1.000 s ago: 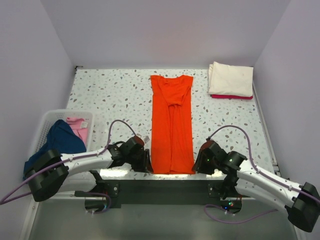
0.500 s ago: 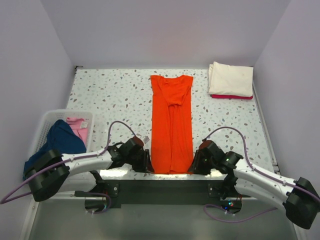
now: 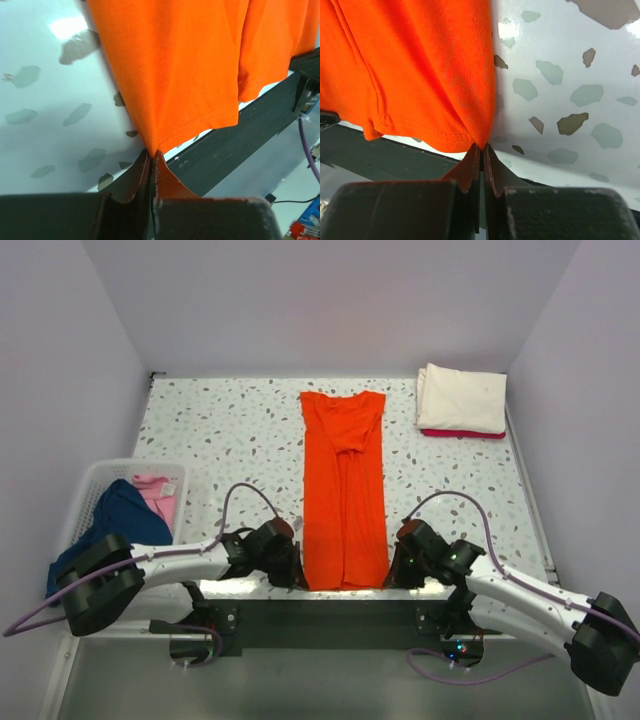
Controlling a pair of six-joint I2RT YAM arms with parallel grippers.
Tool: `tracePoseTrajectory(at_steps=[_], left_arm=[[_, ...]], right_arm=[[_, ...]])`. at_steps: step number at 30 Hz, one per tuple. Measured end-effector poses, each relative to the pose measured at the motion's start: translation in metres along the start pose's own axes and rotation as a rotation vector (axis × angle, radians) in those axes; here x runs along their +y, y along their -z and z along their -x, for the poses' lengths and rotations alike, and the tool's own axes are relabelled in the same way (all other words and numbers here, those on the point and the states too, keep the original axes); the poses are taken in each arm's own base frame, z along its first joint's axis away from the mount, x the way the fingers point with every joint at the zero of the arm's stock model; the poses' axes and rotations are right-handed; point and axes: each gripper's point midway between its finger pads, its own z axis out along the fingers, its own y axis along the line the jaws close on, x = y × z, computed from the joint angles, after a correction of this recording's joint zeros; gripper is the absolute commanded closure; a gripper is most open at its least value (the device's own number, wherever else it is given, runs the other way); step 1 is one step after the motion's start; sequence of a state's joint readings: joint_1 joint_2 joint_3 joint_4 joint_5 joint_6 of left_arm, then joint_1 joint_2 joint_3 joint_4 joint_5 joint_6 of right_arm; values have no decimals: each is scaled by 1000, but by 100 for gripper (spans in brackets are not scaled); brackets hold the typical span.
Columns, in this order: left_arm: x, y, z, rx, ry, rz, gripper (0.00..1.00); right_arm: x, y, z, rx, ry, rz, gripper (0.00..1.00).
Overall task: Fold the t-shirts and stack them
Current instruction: Fold the tshirt
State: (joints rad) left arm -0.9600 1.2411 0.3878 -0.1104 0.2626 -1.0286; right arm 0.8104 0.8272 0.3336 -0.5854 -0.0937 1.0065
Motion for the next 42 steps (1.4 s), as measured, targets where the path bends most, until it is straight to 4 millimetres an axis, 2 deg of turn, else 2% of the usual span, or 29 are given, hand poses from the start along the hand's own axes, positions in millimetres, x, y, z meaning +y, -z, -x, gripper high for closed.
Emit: tracePoseTrajectory(at_steps=[7,10,13,17,21,25,30,38,42], left_arm=[[-6,2,-17,33,-65,31,100],[-6,9,-21,36,-74,45,100],[-16,17,-10,3,-90,58,100],[-39,25,22,-79,-114,34,100],[-46,29,64,-163,-113,36,100],[-48,28,101,-221,-116,53,100],[-56,19,147,-268,-126,60,100],[-36,14,207,-340,-41,98,100],[-32,16,241,-385,-5,103,100]], right_arm=[[-4,11,-12,13,105,-31,100],[5,21,-21,17,197,-37,100],[17,34,-16,-17,253,-53,100],[34,48,13,-125,288,-109,100],[57,54,44,-221,348,-173,100],[72,46,73,-276,386,-232,100],[69,31,119,-313,342,-295,100],[87,15,190,-373,283,-284,100],[85,1,216,-364,238,-272,100]])
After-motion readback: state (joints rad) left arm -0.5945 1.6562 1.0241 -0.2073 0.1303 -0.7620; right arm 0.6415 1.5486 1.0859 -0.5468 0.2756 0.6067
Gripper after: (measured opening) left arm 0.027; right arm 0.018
